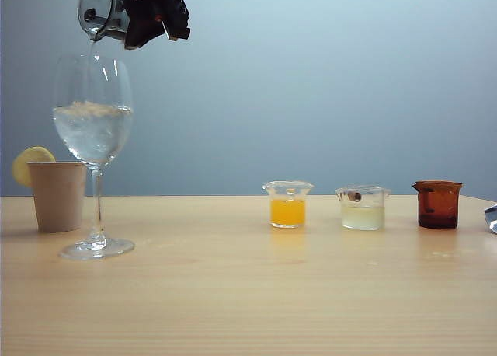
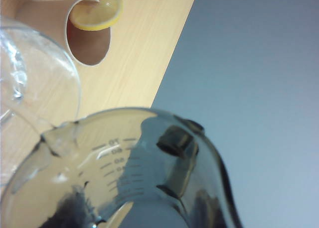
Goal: Pick up the first measuring cup from the left, pour the coconut rum inside into the goblet, and finally put the measuring cup back in its original place.
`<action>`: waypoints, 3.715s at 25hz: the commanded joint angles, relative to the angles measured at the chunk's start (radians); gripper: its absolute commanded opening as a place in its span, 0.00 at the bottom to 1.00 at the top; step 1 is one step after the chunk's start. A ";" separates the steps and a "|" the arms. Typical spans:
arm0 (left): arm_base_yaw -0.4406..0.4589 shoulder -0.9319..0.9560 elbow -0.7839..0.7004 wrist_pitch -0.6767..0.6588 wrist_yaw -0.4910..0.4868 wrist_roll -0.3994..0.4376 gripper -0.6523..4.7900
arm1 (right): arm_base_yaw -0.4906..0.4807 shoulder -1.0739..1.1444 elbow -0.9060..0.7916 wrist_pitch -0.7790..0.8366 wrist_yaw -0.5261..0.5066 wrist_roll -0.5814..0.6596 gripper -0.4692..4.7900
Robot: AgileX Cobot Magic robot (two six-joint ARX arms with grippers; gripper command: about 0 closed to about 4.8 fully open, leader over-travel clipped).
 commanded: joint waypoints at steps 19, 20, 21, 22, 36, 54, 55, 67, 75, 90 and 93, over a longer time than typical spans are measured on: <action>0.001 -0.002 0.007 0.007 0.000 0.003 0.11 | 0.010 -0.008 0.008 0.030 -0.023 -0.206 0.54; 0.001 -0.002 0.007 0.007 0.000 0.003 0.11 | 0.010 -0.008 0.008 0.030 -0.025 -0.206 0.54; 0.001 -0.002 0.006 0.007 0.000 0.003 0.11 | 0.010 -0.008 0.008 0.028 -0.025 -0.206 0.54; 0.001 -0.002 0.006 0.007 0.000 0.003 0.11 | 0.012 -0.008 0.008 0.028 -0.025 -0.206 0.54; 0.001 -0.002 0.006 0.007 0.000 0.003 0.11 | 0.000 -0.008 0.008 0.055 -0.024 0.073 0.54; 0.001 -0.002 0.007 0.007 0.000 0.003 0.11 | -0.241 -0.008 -0.047 0.060 -0.302 1.201 0.47; 0.001 -0.002 0.006 0.007 0.000 0.003 0.11 | -0.254 -0.008 -0.069 0.076 -0.320 1.235 0.47; 0.001 -0.002 0.006 0.007 0.000 0.003 0.11 | -0.269 -0.007 -0.552 0.778 -0.251 1.556 0.47; 0.001 -0.002 0.006 0.007 0.000 0.003 0.11 | -0.184 0.161 -0.671 1.148 -0.029 1.673 0.50; 0.001 -0.002 0.007 0.007 0.000 0.003 0.11 | -0.183 0.404 -0.456 1.126 0.077 1.710 0.58; 0.001 -0.002 0.007 0.007 0.000 0.003 0.11 | -0.201 0.431 -0.419 1.113 0.068 1.710 0.58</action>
